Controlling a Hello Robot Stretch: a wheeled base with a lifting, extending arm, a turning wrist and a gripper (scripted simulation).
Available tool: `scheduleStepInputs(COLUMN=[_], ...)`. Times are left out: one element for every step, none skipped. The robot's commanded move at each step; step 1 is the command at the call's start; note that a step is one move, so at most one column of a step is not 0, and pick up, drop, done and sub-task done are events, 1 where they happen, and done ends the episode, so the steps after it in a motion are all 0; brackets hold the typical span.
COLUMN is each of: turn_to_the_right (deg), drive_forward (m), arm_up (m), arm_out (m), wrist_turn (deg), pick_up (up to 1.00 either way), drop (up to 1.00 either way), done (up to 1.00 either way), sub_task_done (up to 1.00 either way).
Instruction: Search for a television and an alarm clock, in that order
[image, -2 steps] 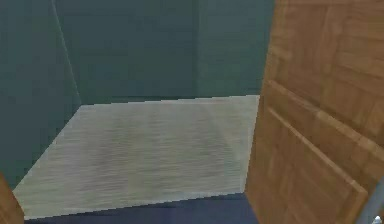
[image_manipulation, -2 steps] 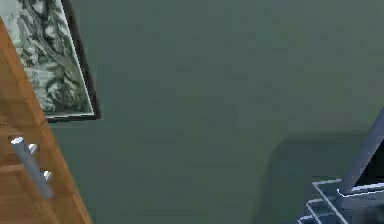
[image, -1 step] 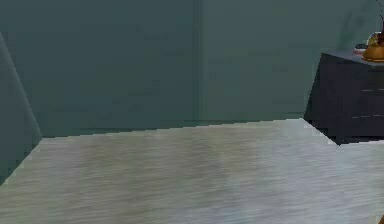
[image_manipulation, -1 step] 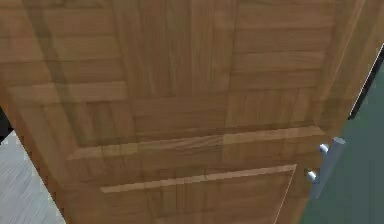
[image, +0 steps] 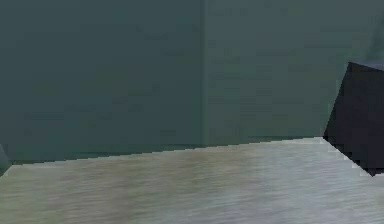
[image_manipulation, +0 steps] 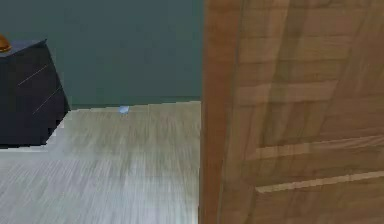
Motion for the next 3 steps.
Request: scheduleStepInputs(turn_to_the_right=[30.0, 0.0, 36.0], drive_forward=[0.00, 0.40, 0.00], arm_up=[0.00, 0.00, 0.00], arm_out=[0.00, 0.00, 0.00], wrist_turn=[0.0, 0.0, 0.0], pick_up=[0.00, 0.00, 0.00], drop=[0.00, 0.00, 0.00], done=[0.00, 0.00, 0.00], sub_task_done=[0.00, 0.00, 0.00])
